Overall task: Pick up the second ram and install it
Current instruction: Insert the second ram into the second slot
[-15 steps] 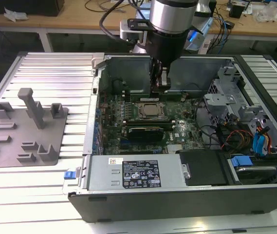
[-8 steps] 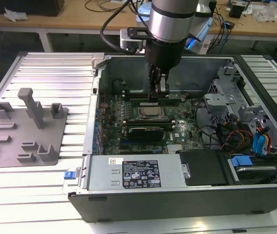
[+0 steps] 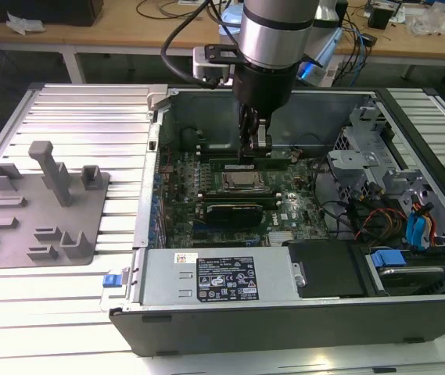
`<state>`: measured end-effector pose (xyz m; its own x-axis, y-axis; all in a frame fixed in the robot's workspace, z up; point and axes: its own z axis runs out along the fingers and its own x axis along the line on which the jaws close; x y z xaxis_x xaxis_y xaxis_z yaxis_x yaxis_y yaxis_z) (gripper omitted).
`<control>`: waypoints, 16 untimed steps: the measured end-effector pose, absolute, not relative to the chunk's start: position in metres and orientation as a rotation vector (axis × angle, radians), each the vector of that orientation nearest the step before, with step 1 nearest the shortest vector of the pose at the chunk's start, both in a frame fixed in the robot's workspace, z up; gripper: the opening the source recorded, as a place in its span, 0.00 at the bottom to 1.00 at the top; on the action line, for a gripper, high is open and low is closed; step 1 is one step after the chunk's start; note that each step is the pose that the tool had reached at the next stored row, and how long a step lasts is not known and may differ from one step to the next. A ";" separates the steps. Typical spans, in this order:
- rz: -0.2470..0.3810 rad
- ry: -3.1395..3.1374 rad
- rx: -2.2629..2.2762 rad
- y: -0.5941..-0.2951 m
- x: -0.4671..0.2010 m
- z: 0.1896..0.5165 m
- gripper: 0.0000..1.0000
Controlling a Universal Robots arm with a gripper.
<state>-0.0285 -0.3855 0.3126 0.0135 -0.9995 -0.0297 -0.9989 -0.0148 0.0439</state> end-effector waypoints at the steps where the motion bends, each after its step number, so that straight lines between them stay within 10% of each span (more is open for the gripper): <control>1: -0.081 -2.198 2.229 -0.386 -0.029 0.313 0.09; 16: -0.081 -2.198 2.229 -0.386 -0.029 0.290 0.09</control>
